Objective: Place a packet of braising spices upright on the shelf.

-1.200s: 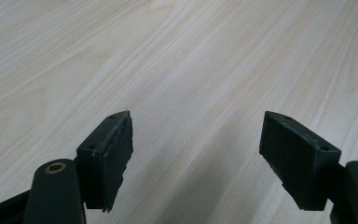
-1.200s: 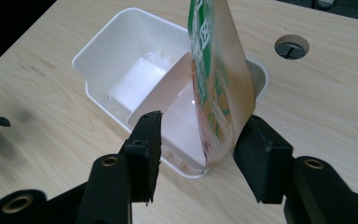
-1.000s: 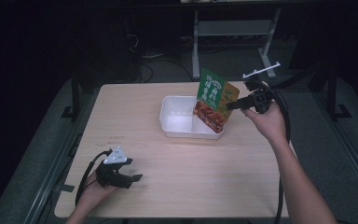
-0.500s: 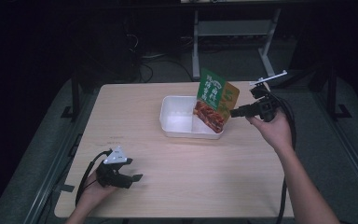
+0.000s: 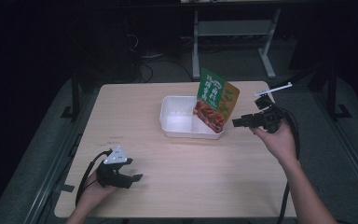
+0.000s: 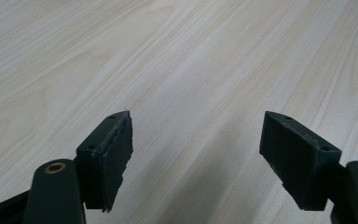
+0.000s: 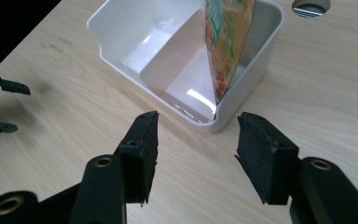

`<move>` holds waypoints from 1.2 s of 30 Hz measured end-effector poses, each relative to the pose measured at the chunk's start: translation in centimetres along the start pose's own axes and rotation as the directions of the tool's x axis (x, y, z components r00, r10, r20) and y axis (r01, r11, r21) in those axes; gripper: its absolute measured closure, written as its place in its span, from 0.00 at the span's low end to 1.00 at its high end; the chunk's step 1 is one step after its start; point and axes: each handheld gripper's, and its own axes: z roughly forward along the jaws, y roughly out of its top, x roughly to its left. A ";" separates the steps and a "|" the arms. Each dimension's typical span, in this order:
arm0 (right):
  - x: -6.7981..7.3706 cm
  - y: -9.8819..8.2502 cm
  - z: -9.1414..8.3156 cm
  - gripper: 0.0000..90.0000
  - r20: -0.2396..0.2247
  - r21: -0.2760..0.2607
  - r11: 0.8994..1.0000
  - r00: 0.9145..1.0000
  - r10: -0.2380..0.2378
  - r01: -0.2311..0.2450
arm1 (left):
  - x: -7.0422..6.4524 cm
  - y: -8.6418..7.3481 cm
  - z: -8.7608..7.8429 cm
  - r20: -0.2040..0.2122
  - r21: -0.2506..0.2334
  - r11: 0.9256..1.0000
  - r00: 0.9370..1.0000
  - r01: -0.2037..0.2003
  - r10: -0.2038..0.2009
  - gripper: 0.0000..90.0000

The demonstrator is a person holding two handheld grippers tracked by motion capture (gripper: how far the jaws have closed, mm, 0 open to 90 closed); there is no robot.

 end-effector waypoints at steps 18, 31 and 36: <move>-0.1 -3.4 0.1 0.51 -0.035 -0.007 1.000 0.999 0.012 -0.013 | -0.1 0.0 0.1 0.001 0.002 1.000 1.000 0.000 0.000 0.28; -0.4 -6.0 0.5 0.50 -0.053 -0.009 1.000 0.998 0.030 -0.030 | -0.1 0.0 0.2 0.000 0.003 1.000 1.000 -0.001 0.001 0.28; -0.6 -7.1 0.7 0.50 -0.058 -0.007 0.999 0.997 0.041 -0.041 | -0.1 0.0 0.2 0.000 0.006 1.000 1.000 -0.001 0.001 0.28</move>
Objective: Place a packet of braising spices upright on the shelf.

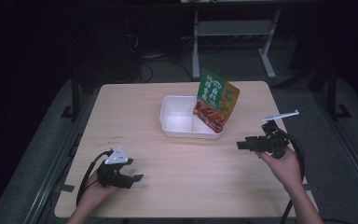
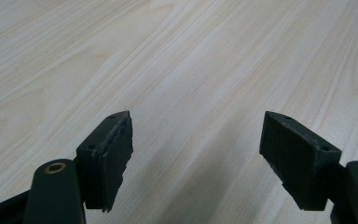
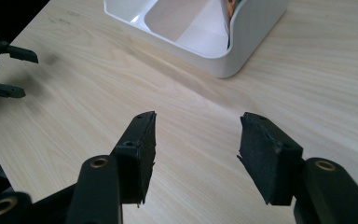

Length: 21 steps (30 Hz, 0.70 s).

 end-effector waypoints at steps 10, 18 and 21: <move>-0.4 -1.9 0.2 0.48 -0.008 0.000 1.000 1.000 0.018 -0.018 | 0.0 0.0 0.1 -0.002 -0.002 1.000 1.000 0.002 -0.002 0.28; -0.4 -3.3 0.5 0.48 -0.009 0.009 1.000 1.000 0.024 -0.024 | 0.0 0.0 0.1 -0.001 -0.003 1.000 1.000 0.004 -0.004 0.28; -0.4 -3.7 0.5 0.48 -0.010 0.013 1.000 1.000 0.023 -0.023 | 0.0 0.0 0.2 -0.001 -0.002 1.000 1.000 0.003 -0.003 0.28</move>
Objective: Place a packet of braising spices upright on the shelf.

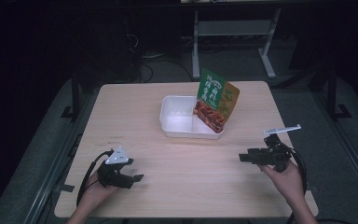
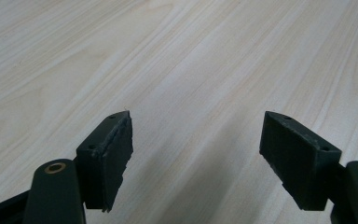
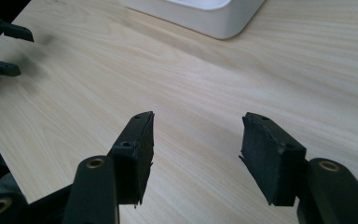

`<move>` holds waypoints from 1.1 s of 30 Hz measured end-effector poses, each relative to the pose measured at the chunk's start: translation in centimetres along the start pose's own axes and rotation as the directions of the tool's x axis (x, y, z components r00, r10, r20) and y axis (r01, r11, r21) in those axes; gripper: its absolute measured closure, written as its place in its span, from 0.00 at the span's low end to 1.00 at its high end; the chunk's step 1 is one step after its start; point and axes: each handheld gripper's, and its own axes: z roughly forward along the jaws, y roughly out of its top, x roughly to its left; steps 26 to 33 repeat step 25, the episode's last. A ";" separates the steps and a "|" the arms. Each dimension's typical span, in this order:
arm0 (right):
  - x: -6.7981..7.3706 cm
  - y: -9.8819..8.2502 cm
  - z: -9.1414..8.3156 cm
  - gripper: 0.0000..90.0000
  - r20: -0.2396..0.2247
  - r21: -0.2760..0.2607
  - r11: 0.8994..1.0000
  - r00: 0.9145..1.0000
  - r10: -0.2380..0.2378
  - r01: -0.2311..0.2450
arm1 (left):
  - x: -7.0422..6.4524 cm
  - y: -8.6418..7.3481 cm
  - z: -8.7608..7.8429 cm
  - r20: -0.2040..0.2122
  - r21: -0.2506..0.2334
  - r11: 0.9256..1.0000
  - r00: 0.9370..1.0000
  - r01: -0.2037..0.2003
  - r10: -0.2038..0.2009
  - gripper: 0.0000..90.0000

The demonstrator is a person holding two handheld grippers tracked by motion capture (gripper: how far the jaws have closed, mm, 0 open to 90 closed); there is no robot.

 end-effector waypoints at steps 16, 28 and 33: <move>0.3 -3.1 0.3 0.46 -0.018 0.004 1.000 1.000 0.010 -0.010 | 0.0 0.0 0.1 0.002 0.004 1.000 1.000 -0.001 0.001 0.28; 0.3 -6.7 0.2 0.44 -0.041 -0.035 0.999 0.999 0.027 -0.029 | 0.0 0.0 0.0 0.001 -0.001 1.000 1.000 -0.014 0.014 0.28; 0.3 -6.7 0.2 0.44 -0.041 -0.035 0.999 0.999 0.027 -0.029 | 0.0 0.0 0.0 0.001 -0.001 1.000 1.000 -0.014 0.014 0.28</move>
